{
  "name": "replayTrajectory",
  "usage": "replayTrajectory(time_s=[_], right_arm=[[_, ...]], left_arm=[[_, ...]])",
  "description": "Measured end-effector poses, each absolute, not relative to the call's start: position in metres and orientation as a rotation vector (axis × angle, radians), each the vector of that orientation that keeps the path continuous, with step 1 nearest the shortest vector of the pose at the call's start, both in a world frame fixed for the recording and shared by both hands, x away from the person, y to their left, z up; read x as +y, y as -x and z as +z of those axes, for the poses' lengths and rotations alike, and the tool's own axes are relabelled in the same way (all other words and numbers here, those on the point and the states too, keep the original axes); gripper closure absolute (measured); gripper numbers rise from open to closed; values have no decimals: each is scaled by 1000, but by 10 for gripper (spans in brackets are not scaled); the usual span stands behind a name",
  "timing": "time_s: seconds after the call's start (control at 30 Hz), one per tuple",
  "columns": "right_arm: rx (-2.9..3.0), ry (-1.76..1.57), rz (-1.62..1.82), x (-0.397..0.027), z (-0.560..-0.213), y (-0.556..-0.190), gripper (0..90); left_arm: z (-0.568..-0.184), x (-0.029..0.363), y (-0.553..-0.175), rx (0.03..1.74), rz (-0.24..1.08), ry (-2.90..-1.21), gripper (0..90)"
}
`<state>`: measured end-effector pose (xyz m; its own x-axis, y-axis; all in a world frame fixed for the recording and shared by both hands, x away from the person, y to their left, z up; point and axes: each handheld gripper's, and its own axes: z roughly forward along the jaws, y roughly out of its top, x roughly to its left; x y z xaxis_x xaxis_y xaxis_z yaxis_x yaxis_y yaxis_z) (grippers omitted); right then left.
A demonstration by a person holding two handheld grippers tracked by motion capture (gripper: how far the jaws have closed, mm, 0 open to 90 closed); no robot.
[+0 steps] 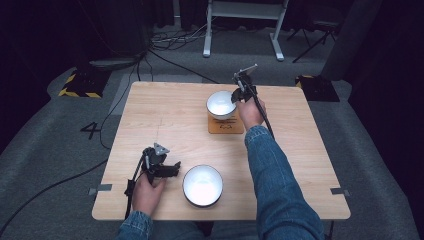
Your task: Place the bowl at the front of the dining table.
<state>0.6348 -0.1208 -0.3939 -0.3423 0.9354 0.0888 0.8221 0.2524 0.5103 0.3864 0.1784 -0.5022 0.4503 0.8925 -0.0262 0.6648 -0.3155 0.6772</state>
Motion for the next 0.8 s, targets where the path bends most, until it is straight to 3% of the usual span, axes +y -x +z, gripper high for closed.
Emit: replayTrajectory(time_s=[0.8], right_arm=[[2298,-1678,675,-123,-423,-638,815]], left_arm=[[-502,178,-386,1298,473,-2081,145]])
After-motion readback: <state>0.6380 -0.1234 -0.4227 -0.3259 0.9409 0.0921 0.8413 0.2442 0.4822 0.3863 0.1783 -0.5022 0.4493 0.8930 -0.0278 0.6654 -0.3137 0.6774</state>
